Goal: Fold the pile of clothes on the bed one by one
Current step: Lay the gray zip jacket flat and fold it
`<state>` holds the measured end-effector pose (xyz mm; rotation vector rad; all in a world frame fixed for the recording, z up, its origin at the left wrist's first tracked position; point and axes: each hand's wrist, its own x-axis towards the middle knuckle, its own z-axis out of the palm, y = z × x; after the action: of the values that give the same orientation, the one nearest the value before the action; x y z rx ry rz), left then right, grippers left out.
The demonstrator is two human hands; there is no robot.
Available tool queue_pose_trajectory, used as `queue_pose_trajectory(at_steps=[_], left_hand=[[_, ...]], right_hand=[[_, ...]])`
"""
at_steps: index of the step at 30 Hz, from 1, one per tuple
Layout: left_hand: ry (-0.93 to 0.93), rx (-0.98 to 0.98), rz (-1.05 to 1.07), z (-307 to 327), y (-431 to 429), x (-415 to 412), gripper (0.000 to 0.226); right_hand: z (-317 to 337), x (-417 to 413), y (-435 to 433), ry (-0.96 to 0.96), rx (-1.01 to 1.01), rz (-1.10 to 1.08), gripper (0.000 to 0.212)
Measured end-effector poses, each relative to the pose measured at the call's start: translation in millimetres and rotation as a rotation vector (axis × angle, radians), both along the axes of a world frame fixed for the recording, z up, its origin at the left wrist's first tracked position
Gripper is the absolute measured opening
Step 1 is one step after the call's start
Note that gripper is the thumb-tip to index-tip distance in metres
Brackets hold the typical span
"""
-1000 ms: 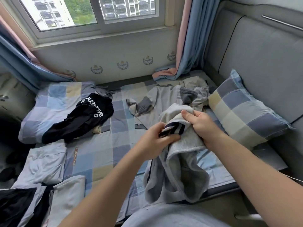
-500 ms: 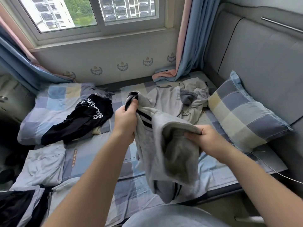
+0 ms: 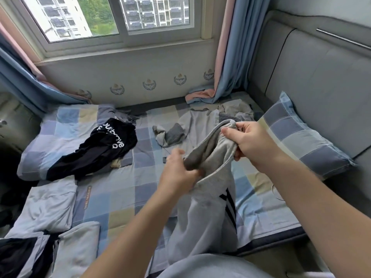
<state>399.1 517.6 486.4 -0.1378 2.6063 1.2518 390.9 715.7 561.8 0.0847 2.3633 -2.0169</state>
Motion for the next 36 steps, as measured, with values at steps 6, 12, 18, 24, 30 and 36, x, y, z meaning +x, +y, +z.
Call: queue_pose_trajectory(at_steps=[6, 12, 18, 24, 30, 36], left_hand=[[-0.178, 0.431, 0.124, 0.0, -16.8, -1.1, 0.023], [0.068, 0.635, 0.255, 24.4, -8.9, -14.8, 0.018], [0.233, 0.567, -0.128, 69.3, -6.7, -10.2, 0.019], [0.437, 0.287, -0.205, 74.9, -35.8, -26.8, 0.015], [0.300, -0.181, -0.267, 22.2, -63.4, -24.7, 0.019], [0.072, -0.038, -0.008, -5.5, -64.0, -17.4, 0.026]], right_hand=[[-22.8, 4.9, 21.9, -0.118, 0.061, -0.093, 0.031], [-40.3, 14.5, 28.2, -0.401, 0.623, 0.226, 0.040], [-30.4, 13.5, -13.2, 0.123, 0.400, 0.260, 0.070], [-29.0, -3.1, -13.8, 0.262, 0.357, 0.182, 0.015], [-12.9, -9.8, -14.0, 0.210, 0.136, 0.074, 0.022], [-34.1, -16.1, 1.9, 0.118, 0.186, 0.083, 0.018]])
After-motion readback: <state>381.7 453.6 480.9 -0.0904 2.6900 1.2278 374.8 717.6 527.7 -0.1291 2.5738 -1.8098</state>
